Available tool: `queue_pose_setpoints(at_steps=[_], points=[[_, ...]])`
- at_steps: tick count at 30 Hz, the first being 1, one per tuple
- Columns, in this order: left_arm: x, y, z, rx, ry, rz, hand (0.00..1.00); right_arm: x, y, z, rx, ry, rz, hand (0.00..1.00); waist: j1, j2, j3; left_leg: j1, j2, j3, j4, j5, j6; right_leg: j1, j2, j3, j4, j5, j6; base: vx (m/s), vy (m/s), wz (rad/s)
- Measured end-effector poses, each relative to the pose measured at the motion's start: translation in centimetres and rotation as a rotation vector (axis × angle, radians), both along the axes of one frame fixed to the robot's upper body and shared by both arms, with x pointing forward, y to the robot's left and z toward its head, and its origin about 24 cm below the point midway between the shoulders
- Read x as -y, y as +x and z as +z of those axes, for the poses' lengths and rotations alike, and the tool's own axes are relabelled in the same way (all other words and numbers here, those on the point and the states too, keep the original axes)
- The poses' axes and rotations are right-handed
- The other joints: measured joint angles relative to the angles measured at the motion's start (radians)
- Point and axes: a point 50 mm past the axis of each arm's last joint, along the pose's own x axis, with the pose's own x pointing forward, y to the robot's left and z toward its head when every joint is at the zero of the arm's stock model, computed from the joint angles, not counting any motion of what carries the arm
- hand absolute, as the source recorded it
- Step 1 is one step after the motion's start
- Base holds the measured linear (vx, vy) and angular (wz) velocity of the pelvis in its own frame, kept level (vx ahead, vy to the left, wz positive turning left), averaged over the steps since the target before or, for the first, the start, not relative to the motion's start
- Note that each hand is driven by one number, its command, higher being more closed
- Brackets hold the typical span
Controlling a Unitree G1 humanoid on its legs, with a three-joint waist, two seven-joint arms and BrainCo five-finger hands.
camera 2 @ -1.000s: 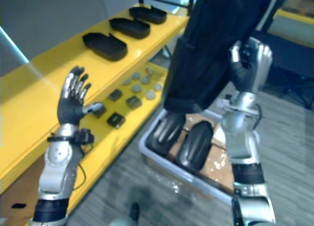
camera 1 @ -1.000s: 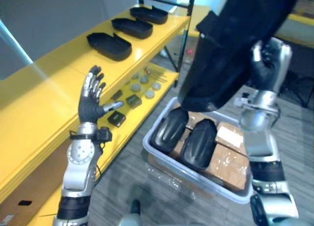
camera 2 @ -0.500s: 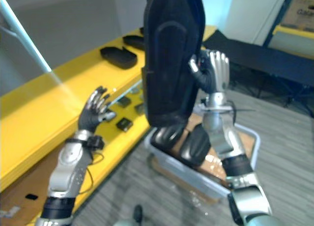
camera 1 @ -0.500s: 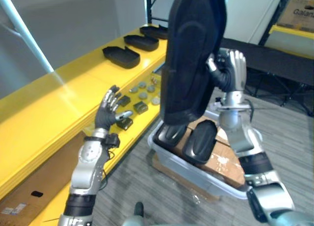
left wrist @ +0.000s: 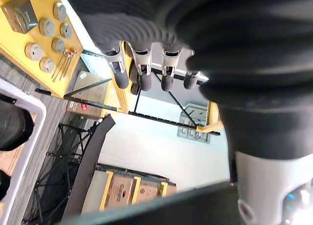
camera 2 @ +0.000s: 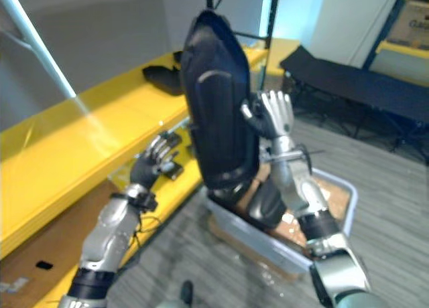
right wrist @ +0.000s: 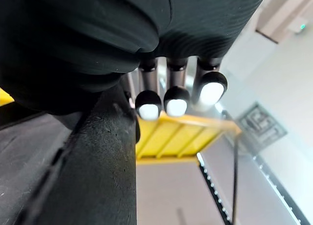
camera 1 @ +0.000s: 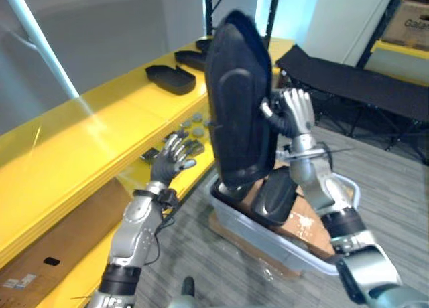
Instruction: Walk over and take plastic housings, then place them on the shelf
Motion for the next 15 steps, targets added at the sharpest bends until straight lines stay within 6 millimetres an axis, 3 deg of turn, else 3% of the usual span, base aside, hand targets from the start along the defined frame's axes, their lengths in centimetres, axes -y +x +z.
queue_pose_setpoints(at_steps=[9,15], points=[[0.8,0.0,-1.4,-0.072,0.025,-0.033,0.00,-1.5,-0.1,-1.3,-0.033,-0.053,0.058,1.00,0.003,0.000,0.000,0.003,0.004,0.002,0.000,-0.009,0.004,-0.006,-0.001,0.006,0.001,-0.013,0.001,-0.05,-0.002,-0.01],[1.8,0.1,-3.6,-0.162,0.074,-0.078,0.00,-2.1,0.0,-2.3,-0.069,-0.078,0.078,1.00,0.025,-0.010,-0.004,-0.003,0.013,0.001,0.000,-0.008,0.004,0.002,0.010,0.014,-0.021,-0.001,0.001,0.02,-0.019,0.00]])
